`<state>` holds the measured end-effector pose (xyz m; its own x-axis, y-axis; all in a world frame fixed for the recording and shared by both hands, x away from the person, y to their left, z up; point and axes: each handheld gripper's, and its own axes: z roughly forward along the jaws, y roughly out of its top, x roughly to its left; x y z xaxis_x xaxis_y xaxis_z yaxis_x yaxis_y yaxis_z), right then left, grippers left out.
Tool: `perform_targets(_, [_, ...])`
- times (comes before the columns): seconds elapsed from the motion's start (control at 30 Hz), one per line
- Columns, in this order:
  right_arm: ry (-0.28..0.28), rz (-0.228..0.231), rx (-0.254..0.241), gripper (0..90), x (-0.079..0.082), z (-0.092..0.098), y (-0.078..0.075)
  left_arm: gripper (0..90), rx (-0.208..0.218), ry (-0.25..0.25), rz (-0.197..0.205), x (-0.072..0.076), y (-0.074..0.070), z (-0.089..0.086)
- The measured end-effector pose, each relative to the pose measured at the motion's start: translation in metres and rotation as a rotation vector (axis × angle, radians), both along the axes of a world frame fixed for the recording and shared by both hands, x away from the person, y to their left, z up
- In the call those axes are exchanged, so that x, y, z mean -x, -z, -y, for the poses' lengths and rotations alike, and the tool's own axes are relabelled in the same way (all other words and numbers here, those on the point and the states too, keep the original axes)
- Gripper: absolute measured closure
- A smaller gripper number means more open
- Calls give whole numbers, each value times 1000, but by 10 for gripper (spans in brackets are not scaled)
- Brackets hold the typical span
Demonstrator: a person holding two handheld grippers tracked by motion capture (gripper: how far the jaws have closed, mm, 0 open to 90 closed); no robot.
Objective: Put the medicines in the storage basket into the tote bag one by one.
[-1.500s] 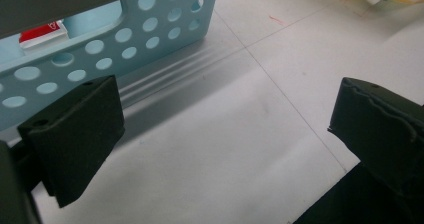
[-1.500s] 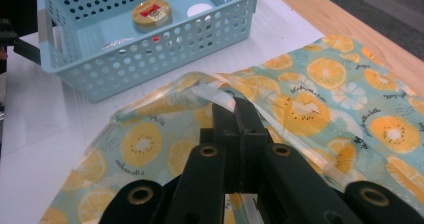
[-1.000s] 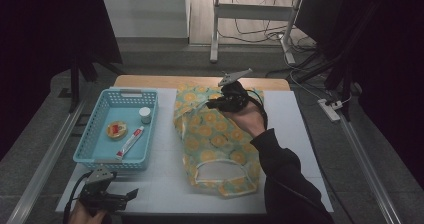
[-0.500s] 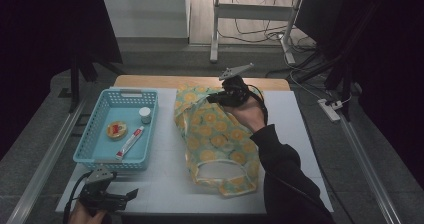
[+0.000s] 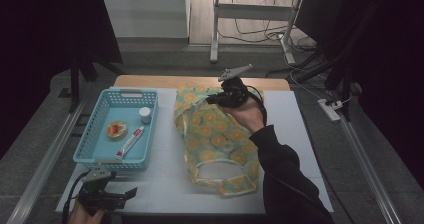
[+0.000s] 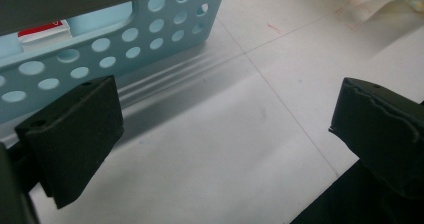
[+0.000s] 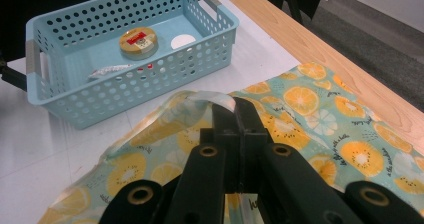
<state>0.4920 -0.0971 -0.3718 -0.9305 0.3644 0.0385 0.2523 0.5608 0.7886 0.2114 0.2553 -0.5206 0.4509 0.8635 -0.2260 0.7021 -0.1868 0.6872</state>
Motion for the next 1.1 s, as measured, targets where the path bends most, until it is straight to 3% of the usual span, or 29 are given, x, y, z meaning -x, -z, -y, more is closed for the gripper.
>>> perform_targets(0.2, [-2, -3, 4, 900, 0, -1, 2, 0, 17, 19, -18, -1, 0, -1])
perform_targets(0.47, [-6, 0, 7, 900, 0, -1, 3, 0, 35, 25, -4, 0, -5, -7])
perform_targets(0.87, [-5, -3, 16, 900, 0, -1, 6, 0, 60, 73, 53, 2, -16, -14])
perform_targets(0.97, [-6, -3, 18, 900, 0, -1, 7, 2, 60, 60, 74, 3, -21, -17])
perform_targets(1.1, [-5, -6, 18, 900, 0, -1, 9, 12, 81, 47, 70, 3, -28, -21])
